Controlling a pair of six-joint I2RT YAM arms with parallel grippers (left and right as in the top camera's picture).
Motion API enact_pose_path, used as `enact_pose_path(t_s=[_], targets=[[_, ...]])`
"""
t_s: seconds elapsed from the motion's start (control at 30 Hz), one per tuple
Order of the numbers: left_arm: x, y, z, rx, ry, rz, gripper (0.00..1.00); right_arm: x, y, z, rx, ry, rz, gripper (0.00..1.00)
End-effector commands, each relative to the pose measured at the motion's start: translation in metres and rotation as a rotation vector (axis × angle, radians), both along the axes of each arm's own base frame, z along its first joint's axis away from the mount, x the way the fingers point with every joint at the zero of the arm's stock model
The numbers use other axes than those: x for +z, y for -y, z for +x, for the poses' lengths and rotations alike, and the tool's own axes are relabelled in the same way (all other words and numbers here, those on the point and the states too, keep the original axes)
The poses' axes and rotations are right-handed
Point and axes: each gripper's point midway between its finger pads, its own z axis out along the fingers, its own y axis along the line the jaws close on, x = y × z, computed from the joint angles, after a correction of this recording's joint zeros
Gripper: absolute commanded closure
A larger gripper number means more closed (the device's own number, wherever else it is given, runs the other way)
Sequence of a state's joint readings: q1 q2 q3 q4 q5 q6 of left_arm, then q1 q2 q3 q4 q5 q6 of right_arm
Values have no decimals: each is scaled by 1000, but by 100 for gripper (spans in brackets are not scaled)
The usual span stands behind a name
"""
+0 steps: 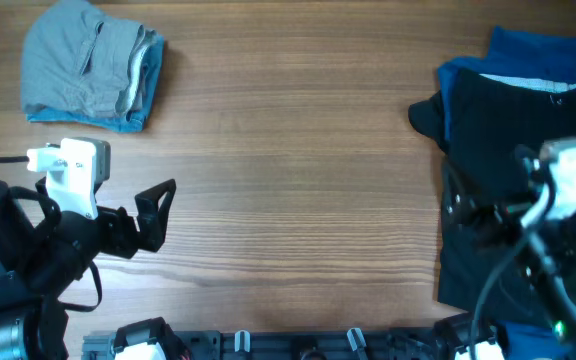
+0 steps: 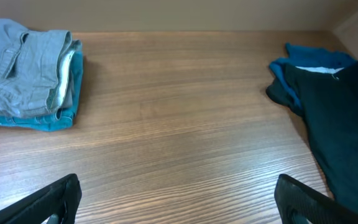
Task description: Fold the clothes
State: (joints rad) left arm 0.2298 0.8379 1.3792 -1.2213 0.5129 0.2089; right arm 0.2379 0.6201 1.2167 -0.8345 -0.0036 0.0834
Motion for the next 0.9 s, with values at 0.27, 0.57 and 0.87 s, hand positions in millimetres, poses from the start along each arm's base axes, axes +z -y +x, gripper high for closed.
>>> enact_pose_path(t_s=[0.27,0.57,0.87], targets=[[-2,0,-1,-10,4,19,0,-143,-13,-4,105,247,14,0],[-2,0,-1,-9,4,19,0,-217,-19,29,104,241,93,0],[-2,0,-1,-9,4,19,0,-217,-19,29,104,238,93,0]])
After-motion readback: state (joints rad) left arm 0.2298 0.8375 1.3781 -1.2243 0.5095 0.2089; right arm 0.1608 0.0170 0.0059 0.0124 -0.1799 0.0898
